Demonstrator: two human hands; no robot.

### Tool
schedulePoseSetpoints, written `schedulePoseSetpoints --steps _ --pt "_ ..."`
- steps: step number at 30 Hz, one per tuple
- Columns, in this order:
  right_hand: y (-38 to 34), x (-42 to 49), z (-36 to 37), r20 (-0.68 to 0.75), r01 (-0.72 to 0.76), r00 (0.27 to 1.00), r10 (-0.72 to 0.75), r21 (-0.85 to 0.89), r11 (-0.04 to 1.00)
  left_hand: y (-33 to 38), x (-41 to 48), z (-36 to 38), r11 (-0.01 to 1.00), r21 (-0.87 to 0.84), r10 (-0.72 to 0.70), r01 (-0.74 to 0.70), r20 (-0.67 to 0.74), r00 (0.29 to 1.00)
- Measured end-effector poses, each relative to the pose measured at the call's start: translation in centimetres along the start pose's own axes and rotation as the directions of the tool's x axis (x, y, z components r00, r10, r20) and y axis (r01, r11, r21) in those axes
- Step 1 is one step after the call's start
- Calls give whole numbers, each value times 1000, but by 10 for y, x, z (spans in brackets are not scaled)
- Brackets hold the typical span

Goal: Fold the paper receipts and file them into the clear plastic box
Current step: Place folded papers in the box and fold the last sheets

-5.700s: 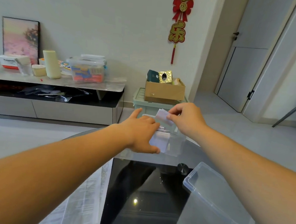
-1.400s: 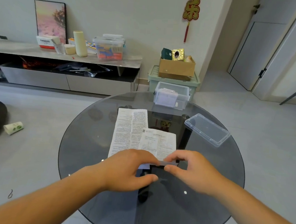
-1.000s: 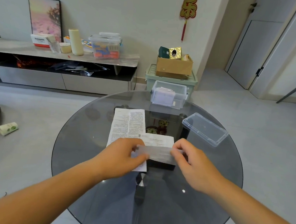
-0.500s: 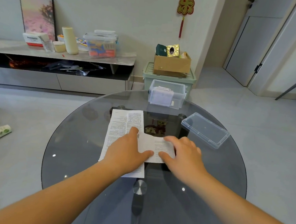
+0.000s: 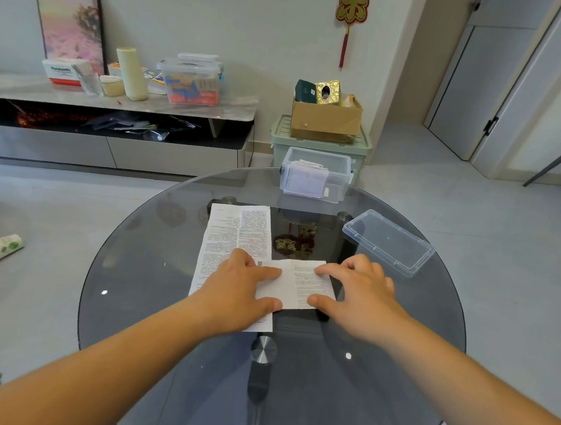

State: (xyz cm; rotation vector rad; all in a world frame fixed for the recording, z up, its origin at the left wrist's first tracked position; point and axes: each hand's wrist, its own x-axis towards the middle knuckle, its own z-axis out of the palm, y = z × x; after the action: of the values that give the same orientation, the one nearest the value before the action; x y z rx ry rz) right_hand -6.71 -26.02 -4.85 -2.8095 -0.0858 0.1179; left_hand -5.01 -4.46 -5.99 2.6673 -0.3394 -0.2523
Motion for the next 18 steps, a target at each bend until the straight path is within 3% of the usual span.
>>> schedulePoseSetpoints --steps 3,7,13,18 --pt "2 -2 -6 47 -6 999 4 42 999 -2 -1 0 1000 -15 5 -5 -2 1000" --pt "-4 -3 -15 -4 -74 997 79 323 943 -3 0 3 999 -39 -9 8 -24 1000" --pt "-11 5 -13 50 -197 973 224 681 705 -2 -1 5 998 -55 -10 8 -45 999" --pt "-11 9 -12 161 -324 927 340 802 502 -1 -3 4 998 -61 -11 8 -55 998"
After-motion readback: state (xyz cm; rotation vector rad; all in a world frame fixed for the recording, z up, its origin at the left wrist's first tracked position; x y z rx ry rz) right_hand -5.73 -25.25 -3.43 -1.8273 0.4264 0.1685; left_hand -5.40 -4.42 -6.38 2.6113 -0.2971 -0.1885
